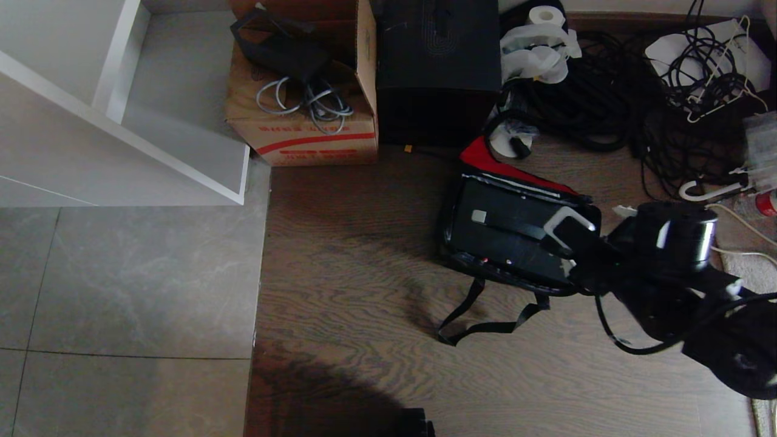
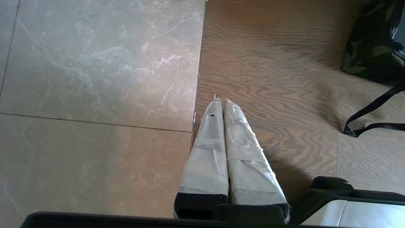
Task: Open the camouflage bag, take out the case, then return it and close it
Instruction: Grip the handle
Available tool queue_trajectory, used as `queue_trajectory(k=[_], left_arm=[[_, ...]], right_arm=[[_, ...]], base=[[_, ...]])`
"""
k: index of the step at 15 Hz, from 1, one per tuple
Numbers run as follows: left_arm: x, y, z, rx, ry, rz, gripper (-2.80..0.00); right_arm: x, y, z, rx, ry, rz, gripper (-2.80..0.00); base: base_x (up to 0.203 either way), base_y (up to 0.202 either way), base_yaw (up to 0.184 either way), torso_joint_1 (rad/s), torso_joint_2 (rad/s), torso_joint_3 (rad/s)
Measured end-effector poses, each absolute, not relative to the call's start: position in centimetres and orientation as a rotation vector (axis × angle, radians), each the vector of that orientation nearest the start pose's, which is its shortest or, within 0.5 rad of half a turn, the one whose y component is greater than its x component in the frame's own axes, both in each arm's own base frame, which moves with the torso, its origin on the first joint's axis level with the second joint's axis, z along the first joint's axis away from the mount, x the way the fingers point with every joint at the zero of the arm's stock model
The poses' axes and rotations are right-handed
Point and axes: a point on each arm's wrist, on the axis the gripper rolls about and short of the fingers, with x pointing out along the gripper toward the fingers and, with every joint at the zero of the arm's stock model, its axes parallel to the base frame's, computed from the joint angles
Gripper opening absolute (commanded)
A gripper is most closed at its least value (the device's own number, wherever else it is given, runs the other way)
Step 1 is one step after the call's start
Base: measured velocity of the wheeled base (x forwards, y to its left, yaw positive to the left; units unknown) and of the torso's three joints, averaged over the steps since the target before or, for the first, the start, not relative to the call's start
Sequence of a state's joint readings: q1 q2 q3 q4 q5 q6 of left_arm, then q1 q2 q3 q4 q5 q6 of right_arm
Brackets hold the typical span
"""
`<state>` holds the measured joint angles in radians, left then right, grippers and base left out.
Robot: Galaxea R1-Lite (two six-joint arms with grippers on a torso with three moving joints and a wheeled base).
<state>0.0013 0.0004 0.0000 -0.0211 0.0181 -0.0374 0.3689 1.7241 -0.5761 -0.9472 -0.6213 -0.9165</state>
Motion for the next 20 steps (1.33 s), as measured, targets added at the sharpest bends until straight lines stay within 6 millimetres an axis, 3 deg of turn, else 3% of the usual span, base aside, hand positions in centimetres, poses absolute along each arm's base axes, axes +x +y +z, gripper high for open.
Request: queue_trajectory(k=[4, 9, 11, 13, 17, 20], left_arm=[[-2.3, 0.0, 7.8, -0.037, -0.021, 0.019, -2.8], [-2.3, 0.0, 7.8, -0.037, -0.021, 0.018, -2.8], [-2.3, 0.0, 7.8, -0.038, -0.021, 0.019, -2.8], [-2.3, 0.0, 7.8, -0.037, -0.021, 0.019, -2.8], [-2.3, 0.0, 7.8, -0.037, -0.021, 0.018, -2.8], [-2.3, 0.0, 7.8, -0.038, -0.021, 0.018, -2.8]], right_arm=[[19.4, 4.6, 15.9, -0.916, 0.406, -0.217, 0.0], [10.4, 0.9, 17.2, -0.806, 0.434, -0.257, 0.0], [6.5, -0.2, 16.8, -0.724, 0.436, -0.285, 0.0], [2.7, -0.7, 14.5, -0.552, 0.426, -0.264, 0.0], [-0.9, -0.1, 9.8, -0.109, 0.358, -0.009, 0.0], [-1.6, 0.0, 8.4, -0.034, 0.228, 0.034, 0.0]], base=[[0.0, 0.0, 0.0, 0.0, 0.0, 0.0], [0.0, 0.0, 0.0, 0.0, 0.0, 0.0], [0.0, 0.0, 0.0, 0.0, 0.0, 0.0], [0.0, 0.0, 0.0, 0.0, 0.0, 0.0], [0.0, 0.0, 0.0, 0.0, 0.0, 0.0], [0.0, 0.0, 0.0, 0.0, 0.0, 0.0]])
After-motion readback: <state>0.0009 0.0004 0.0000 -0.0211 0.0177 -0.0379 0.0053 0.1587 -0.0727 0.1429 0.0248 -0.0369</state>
